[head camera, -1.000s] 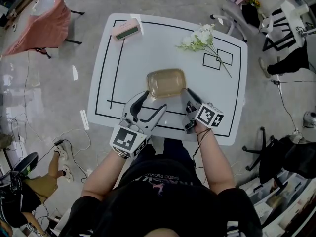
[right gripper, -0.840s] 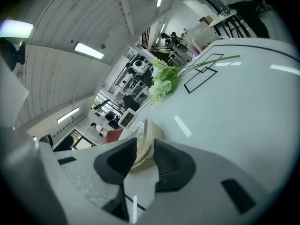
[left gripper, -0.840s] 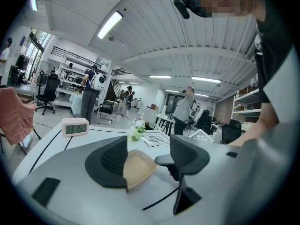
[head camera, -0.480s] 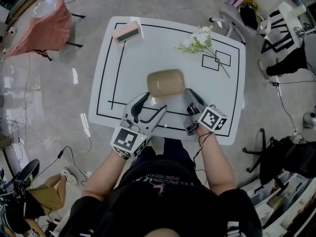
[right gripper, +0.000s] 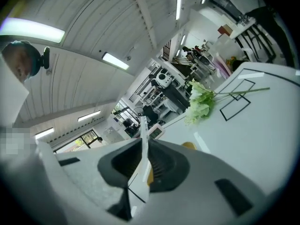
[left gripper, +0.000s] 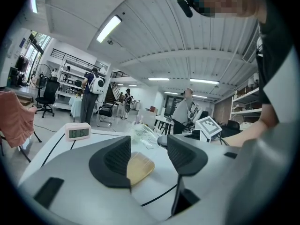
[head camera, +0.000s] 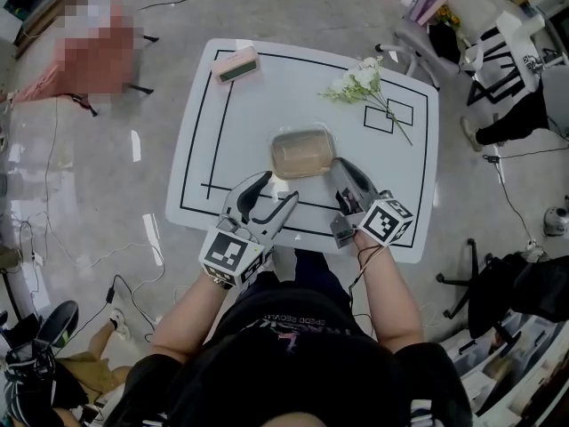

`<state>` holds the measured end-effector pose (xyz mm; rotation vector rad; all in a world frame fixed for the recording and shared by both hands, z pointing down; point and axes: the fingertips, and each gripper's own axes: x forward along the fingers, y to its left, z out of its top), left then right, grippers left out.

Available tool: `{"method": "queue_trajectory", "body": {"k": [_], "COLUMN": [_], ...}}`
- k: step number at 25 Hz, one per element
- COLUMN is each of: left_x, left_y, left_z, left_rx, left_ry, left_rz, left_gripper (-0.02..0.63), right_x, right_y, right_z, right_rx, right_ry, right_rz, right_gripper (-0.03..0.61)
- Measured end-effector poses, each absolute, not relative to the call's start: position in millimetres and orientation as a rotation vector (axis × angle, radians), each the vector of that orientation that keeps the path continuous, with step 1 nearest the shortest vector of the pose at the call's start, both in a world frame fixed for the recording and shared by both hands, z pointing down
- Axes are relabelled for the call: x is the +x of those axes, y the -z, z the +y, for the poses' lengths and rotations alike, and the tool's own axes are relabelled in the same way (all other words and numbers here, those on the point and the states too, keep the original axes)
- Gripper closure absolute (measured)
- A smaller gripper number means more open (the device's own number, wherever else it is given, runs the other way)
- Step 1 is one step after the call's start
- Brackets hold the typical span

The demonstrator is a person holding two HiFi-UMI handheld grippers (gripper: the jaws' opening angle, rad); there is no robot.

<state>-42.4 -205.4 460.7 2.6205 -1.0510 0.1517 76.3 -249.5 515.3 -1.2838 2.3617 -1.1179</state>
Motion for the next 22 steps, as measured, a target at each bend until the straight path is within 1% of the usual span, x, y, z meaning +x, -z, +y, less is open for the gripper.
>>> {"method": "queue_trajectory", "body": {"k": [6,9,13,22], "left_x": [-52.5,-60.9,-77.7,-109.1], "left_y": [-451.3,-446.0,-438.0,-428.2], "left_z": [-194.2,-188.7,-179.3,-145.2], "left_rx": [2.649,2.664,2.668,2.691], "left_ry": [-0.14,-0.136,-0.122,-0.108], "left_rz": [-1.028,-1.036,-1.07,-1.043], "left_gripper": [0.439,0.5,0.604,0.611], "right_x": [57.7,46.8,31.1,5.1], "right_y": [-479.6,-463.1,-440.4,-404.0], "right_z": [-241.0,-233.3,-216.8,-169.7], "right_rx": [-1.33,-1.359,-1.374,-1.448], "right_ry": [0.89,0.771,0.637,0.471], "right_rz": [2.529,2.611,2.679,2.68], "right_gripper": [0.537,0.537,0.537,0.537]}}
